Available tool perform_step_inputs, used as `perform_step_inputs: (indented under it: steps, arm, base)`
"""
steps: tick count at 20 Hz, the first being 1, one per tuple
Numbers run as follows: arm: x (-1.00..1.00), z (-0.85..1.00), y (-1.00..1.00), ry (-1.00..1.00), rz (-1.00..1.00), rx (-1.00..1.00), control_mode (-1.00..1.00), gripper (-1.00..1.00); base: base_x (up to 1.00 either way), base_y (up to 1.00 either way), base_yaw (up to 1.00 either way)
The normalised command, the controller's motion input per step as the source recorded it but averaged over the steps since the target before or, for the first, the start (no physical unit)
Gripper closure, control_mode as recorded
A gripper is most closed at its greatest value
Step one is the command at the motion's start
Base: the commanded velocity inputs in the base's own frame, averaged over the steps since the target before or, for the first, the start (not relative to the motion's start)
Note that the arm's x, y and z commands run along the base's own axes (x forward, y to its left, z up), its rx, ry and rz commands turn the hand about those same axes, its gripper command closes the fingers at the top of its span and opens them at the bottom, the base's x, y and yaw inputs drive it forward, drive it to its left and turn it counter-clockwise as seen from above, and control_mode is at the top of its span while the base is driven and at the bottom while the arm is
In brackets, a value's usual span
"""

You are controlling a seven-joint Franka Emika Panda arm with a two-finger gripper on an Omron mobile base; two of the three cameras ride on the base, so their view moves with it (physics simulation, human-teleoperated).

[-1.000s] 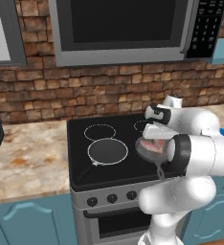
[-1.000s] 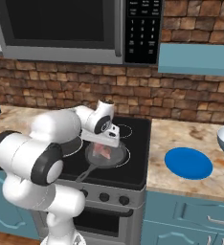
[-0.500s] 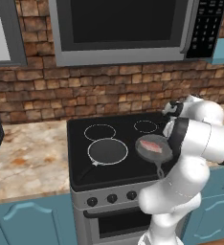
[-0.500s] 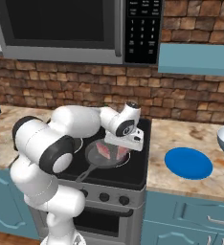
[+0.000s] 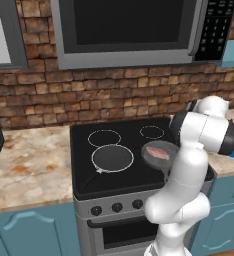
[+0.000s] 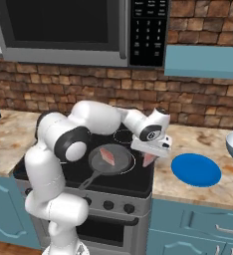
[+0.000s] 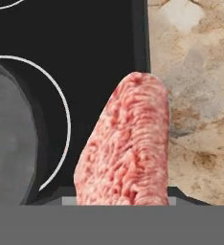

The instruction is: Place one of the steaks on the plate and the other in the bowl. Then place the bowl in the fridge.

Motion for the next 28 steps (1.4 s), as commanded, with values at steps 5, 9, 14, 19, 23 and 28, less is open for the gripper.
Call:
perform_step_inputs:
  steps: [5, 9, 14, 19, 23, 28]
  arm:
    - [0.29, -0.07, -0.58, 0.0, -0.08, -0.04, -1.0, 1.0]
    - [0.21, -0.04, -0.5, 0.0, -0.08, -0.03, -1.0, 1.0]
    - [-0.02, -0.06, -0.39, -0.05, -0.06, -0.09, -1.0, 1.0]
    - [-0.2, -0.03, -0.43, -0.12, -0.06, -0.09, -1.0, 1.0]
    - [-0.42, -0.21, -0.17, -0.2, -0.12, -0.11, -1.0, 1.0]
    - [-0.16, -0.24, -0.16, -0.1, -0.15, -0.11, -1.0, 1.0]
  base:
    - [0.0, 0.0, 0.0]
    - [0.0, 0.0, 0.0]
    - [0.0, 0.0, 0.0]
    - [0.0, 0.0, 0.0]
    - [0.0, 0.0, 0.0]
    - [0.0, 0.0, 0.0]
